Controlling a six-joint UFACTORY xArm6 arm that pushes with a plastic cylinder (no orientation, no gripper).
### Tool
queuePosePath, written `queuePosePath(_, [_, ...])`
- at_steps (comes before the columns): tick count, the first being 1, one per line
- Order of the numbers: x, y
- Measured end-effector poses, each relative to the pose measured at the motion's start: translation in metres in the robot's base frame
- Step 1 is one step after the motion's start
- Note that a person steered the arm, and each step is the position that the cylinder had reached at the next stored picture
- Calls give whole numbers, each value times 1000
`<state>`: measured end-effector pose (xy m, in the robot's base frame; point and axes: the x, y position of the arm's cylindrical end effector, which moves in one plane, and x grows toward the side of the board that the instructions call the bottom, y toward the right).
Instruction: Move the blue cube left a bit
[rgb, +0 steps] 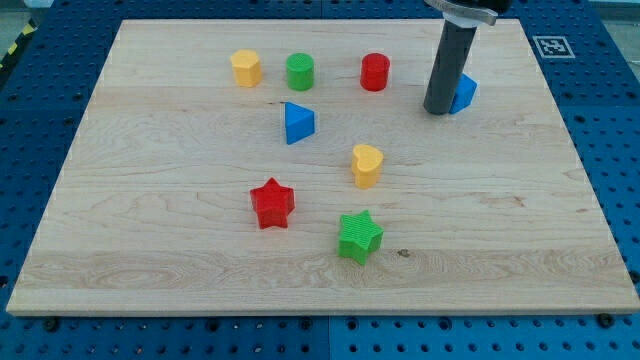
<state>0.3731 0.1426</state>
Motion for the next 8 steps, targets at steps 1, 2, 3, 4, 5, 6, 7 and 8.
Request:
queuePosePath(1, [6, 19])
queuePosePath(2, [9, 51])
queuePosePath(3, [9, 59])
queuePosePath(4, [9, 86])
queuePosePath(5, [9, 100])
queuePosePath(6, [11, 100])
queuePosePath(7, [4, 94])
queuePosePath(8, [-4, 81])
